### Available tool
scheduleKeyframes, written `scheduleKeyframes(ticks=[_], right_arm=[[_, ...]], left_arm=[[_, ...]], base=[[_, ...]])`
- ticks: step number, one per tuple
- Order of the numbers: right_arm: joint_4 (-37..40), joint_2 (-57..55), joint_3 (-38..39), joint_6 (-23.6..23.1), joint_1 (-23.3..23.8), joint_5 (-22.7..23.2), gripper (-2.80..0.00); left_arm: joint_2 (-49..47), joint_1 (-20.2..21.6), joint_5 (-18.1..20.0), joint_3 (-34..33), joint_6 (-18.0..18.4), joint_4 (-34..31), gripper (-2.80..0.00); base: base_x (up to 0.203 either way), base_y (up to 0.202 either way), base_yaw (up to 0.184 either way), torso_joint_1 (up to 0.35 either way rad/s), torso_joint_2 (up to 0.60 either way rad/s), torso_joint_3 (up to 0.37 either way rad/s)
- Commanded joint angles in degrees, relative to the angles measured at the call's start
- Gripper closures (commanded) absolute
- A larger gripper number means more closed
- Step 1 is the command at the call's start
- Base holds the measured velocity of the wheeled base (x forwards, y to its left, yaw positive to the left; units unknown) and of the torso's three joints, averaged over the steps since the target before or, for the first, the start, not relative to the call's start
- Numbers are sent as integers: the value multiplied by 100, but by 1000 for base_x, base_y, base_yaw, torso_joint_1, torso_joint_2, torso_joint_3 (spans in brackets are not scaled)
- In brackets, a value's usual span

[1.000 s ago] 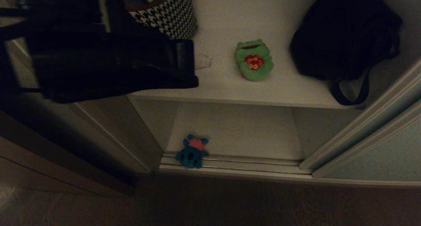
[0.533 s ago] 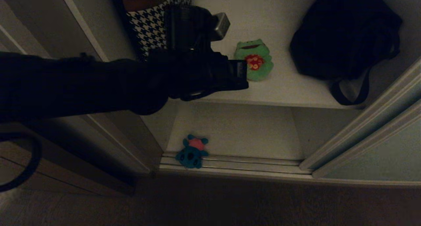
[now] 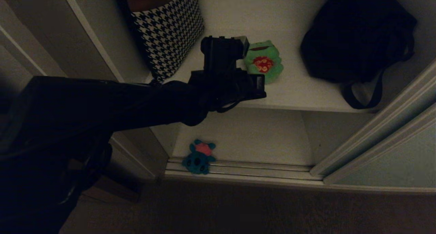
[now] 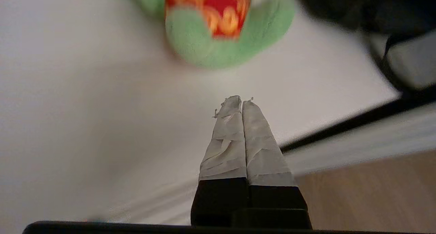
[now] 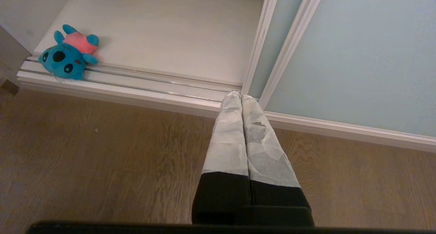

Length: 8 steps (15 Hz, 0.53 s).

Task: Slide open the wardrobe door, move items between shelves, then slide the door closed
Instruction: Place the green doll on the lower shelf

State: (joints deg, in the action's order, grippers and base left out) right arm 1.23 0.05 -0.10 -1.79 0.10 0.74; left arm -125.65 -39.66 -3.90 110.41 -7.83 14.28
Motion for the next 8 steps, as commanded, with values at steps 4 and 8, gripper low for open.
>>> scheduleKeyframes(ticks=[4, 8], right_arm=[[0, 4, 1, -5, -1, 14, 0], [0, 4, 6, -1, -1, 5, 0]], left_arm=[[-199, -17, 41, 33, 55, 224, 0], [-223, -25, 39, 40, 62, 242, 0]], base=[[0, 0, 0, 0, 0, 0], [0, 0, 0, 0, 0, 0]])
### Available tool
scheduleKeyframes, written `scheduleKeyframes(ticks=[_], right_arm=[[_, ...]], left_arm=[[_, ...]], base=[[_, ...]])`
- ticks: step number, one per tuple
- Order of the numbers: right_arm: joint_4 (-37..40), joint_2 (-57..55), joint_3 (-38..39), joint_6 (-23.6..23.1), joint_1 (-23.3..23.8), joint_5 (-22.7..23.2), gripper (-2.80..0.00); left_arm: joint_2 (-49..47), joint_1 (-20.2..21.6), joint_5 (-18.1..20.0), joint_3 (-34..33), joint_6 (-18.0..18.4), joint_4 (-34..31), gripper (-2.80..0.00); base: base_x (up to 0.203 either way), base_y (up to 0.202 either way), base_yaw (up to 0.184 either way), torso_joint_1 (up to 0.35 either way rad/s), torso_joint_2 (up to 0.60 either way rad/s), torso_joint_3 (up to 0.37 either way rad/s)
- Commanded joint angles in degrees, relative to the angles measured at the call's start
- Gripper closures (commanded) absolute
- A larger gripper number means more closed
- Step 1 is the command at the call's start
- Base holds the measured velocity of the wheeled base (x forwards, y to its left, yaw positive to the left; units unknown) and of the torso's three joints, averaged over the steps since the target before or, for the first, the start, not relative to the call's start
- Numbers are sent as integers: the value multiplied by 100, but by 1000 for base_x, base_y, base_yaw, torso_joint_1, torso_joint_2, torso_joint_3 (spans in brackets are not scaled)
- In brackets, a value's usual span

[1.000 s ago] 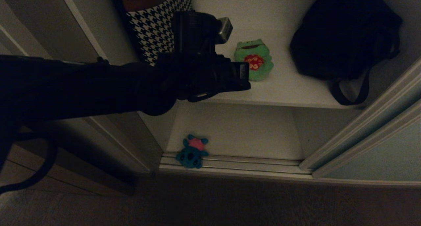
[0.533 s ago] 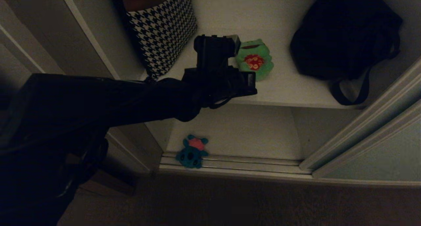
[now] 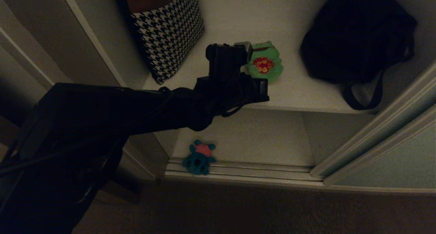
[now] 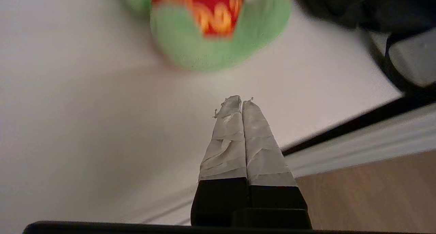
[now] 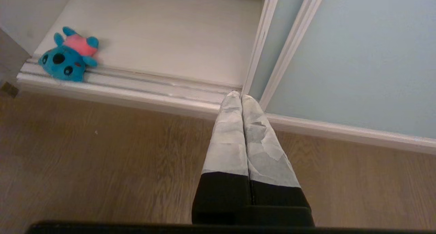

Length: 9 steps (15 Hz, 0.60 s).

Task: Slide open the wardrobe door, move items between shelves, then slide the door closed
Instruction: Place the green doll on the lower shelf

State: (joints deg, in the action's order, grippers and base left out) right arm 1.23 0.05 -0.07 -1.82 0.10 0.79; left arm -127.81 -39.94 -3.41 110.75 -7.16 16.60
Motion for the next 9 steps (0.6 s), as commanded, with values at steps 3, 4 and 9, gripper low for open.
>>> scheduleKeyframes(ticks=[3, 4, 9], right_arm=[[0, 4, -1, -3, -1, 0, 0], [0, 4, 1, -3, -1, 0, 0], [6, 4, -1, -3, -1, 6, 0]], left_arm=[[-7, 3, -17, 8, -5, 50, 0], [-7, 3, 15, 8, -5, 114, 0], [-24, 12, 303, 61, 106, 203, 0]], base=[[171, 0, -1, 0, 3, 0], [179, 0, 4, 7, 5, 2], [23, 0, 0, 3, 0, -1]])
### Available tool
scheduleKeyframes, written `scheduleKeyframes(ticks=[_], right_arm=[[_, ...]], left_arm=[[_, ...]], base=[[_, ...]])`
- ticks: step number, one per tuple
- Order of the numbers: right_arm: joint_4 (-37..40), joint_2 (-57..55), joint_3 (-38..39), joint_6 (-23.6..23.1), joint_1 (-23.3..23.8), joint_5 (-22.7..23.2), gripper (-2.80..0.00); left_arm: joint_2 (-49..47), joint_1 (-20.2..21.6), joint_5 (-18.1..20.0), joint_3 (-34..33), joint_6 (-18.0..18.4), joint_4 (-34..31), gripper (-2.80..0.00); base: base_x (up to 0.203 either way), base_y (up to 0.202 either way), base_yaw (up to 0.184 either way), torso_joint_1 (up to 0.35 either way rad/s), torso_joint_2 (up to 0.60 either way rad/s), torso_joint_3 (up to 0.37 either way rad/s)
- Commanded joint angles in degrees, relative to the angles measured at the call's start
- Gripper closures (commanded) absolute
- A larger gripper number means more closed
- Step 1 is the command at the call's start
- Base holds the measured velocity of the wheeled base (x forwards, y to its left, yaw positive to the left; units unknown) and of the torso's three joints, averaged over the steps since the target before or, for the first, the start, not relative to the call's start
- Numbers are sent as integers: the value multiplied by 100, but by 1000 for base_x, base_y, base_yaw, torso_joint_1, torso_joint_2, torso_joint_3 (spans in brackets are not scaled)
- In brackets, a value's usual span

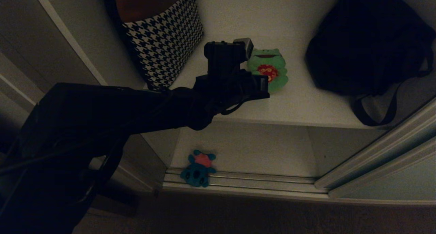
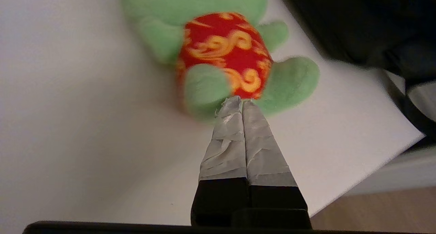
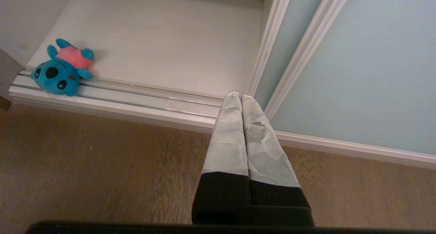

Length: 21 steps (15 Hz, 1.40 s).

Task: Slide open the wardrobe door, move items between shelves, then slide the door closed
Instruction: Place the green doll on the lower shelf

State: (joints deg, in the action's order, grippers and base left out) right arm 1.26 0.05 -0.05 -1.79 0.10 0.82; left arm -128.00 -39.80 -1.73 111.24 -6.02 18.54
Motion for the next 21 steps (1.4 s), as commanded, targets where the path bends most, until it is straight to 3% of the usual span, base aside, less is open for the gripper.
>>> scheduleKeyframes(ticks=[1, 5, 10, 21], right_arm=[[-3, 4, -4, 1, -1, -3, 0], [-3, 4, 5, -5, -1, -1, 0], [-3, 4, 4, -5, -1, 6, 0], [-1, 4, -4, -5, -1, 5, 0]], left_arm=[[-23, -1, 242, 12, -21, 25, 0], [-120, -1, 546, 12, -14, 357, 0], [-646, 56, 538, 12, 33, 698, 0], [-778, 297, 656, 29, 13, 1223, 0]], base=[[0, 0, 0, 0, 0, 0], [0, 0, 0, 0, 0, 0], [0, 0, 0, 0, 0, 0], [0, 0, 0, 0, 0, 0]])
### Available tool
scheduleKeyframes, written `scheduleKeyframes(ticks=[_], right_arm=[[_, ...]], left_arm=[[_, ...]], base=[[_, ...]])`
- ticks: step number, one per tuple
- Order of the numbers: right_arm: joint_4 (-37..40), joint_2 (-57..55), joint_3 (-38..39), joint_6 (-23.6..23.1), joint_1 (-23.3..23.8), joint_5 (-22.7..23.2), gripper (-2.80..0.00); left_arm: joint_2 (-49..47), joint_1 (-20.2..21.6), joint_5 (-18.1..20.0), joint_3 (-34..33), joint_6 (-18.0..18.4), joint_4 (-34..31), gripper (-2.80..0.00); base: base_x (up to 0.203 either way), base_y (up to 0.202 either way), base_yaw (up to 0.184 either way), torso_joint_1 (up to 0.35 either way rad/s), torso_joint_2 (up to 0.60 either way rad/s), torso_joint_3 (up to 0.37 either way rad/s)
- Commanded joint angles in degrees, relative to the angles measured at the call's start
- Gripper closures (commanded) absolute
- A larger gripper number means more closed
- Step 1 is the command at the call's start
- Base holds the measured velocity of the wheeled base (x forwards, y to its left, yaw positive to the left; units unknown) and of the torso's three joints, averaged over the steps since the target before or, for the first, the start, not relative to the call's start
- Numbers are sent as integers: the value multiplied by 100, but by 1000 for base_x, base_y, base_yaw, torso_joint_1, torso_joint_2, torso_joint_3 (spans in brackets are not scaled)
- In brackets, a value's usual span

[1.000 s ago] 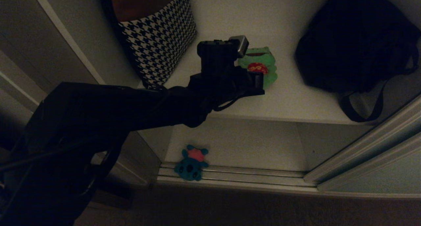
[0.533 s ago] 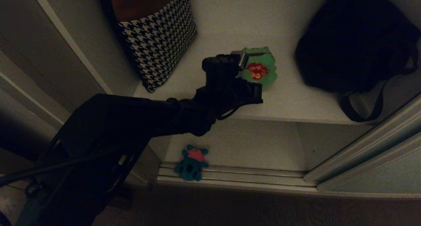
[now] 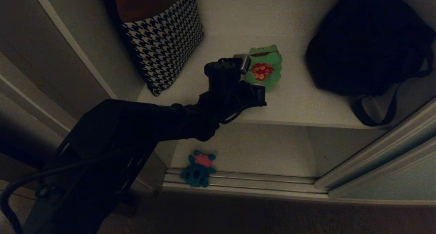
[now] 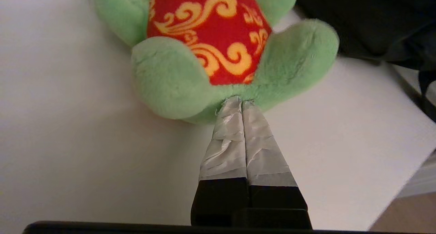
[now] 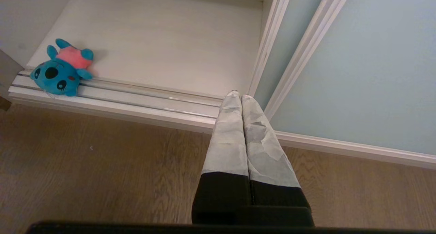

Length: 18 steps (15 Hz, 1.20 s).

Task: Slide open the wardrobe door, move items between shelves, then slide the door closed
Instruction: Place the green doll on the lower shelf

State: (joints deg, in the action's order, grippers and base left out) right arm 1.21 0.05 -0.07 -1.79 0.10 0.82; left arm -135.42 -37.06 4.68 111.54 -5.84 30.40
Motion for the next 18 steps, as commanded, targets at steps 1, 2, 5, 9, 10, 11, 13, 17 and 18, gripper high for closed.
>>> scheduleKeyframes(ticks=[1, 2, 5, 9, 10, 11, 13, 17, 18], right_arm=[[2, 4, -2, -5, -1, -3, 0], [2, 4, -2, -5, -1, -3, 0], [2, 4, -2, -5, -1, 6, 0], [5, 4, 7, -5, -1, -2, 0], [11, 4, -2, -5, -1, 6, 0], [6, 4, 6, -1, -1, 1, 0], [2, 4, 6, -5, -1, -3, 0], [8, 4, 6, -3, -1, -3, 0], [2, 4, -1, -5, -1, -2, 0]], left_arm=[[4, 45, 24, -1, -7, 45, 0], [78, 51, 31, -1, -50, 43, 0], [316, 50, 24, -1, -29, 37, 0], [380, 50, -37, -10, -31, 21, 0], [317, 50, -20, -10, -20, 16, 0], [214, 50, -8, -10, 6, 27, 0], [88, 50, 9, -1, 28, 67, 0], [220, 41, -598, -14, 28, 363, 0], [253, 41, -618, -19, 30, 318, 0]], base=[[0, 0, 0, 0, 0, 0], [0, 0, 0, 0, 0, 0], [0, 0, 0, 0, 0, 0], [0, 0, 0, 0, 0, 0], [0, 0, 0, 0, 0, 0], [0, 0, 0, 0, 0, 0], [0, 0, 0, 0, 0, 0], [0, 0, 0, 0, 0, 0], [0, 0, 0, 0, 0, 0]])
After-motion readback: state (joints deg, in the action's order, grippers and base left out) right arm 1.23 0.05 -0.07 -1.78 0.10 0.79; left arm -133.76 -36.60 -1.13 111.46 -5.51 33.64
